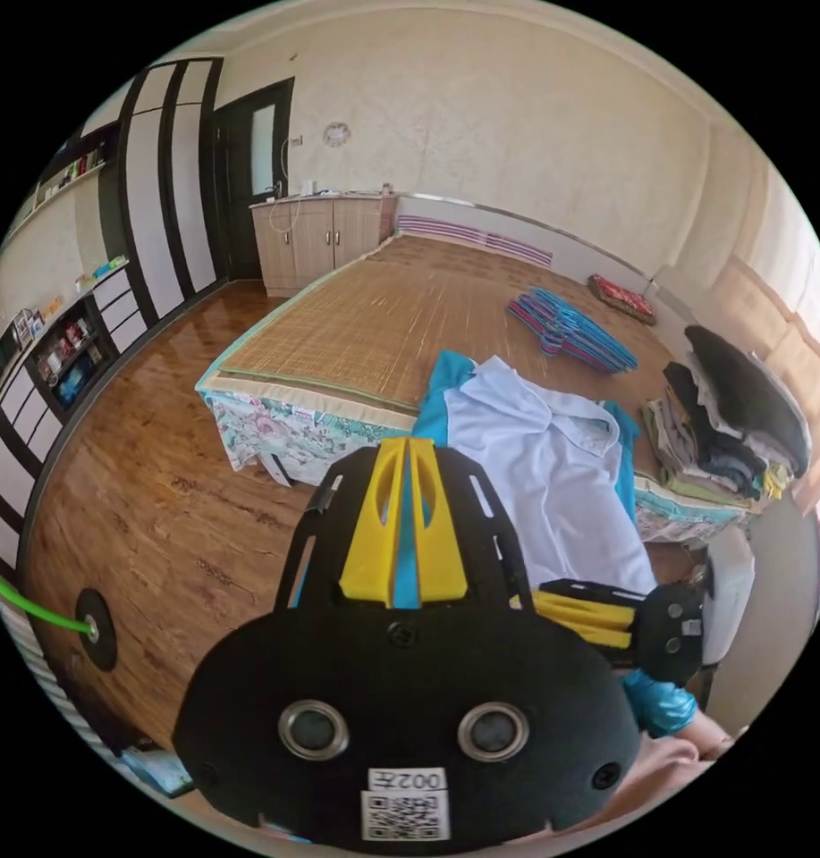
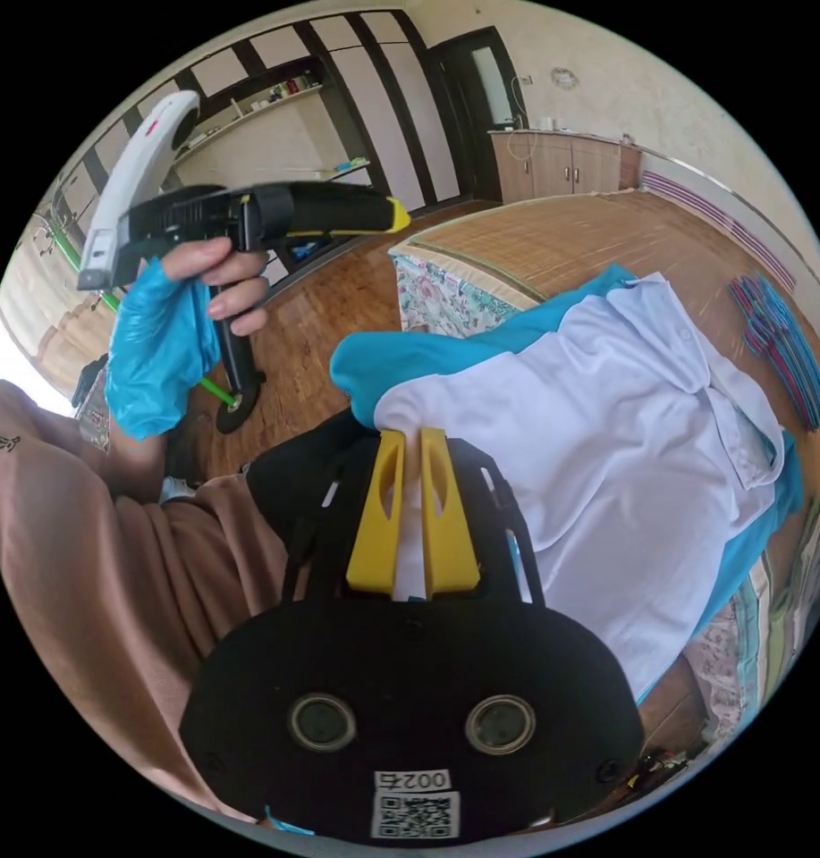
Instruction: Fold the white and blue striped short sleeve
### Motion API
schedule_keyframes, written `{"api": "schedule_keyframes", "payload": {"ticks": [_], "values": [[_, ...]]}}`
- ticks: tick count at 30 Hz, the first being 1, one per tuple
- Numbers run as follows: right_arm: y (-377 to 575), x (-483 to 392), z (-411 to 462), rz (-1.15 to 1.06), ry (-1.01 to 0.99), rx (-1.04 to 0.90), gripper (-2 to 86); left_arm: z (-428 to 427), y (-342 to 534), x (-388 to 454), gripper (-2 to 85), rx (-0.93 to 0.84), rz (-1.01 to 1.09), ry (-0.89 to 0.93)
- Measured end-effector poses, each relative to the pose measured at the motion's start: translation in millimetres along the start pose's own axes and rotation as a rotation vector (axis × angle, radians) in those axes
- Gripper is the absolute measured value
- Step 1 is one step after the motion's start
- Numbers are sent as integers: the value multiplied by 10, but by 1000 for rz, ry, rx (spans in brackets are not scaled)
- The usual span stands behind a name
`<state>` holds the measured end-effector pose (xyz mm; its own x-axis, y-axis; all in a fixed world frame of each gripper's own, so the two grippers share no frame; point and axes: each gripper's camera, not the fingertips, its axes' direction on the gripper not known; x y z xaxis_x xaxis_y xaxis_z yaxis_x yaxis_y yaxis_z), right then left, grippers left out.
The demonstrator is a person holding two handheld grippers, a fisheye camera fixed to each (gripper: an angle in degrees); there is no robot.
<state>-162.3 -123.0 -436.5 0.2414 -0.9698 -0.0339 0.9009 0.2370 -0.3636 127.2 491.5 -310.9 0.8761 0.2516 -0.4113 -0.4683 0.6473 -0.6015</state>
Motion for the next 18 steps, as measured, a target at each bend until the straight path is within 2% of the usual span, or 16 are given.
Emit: {"api": "schedule_keyframes", "payload": {"ticks": [4, 8, 12, 18], "values": [[-13, 55, -64, 13, -4, 34, 19, 62, 50, -243, -9, 5, 131, -52], [-41, 201, -134, 60, -62, 62, 19, 150, 140, -377, -10, -24, 283, -29], [-96, 328, -200, 94, -80, 88, 20, 307, 188, -565, -10, -126, 338, -37], [-196, 492, -224, 143, 17, 112, 29, 394, 219, -811, -6, -165, 444, 169]]}}
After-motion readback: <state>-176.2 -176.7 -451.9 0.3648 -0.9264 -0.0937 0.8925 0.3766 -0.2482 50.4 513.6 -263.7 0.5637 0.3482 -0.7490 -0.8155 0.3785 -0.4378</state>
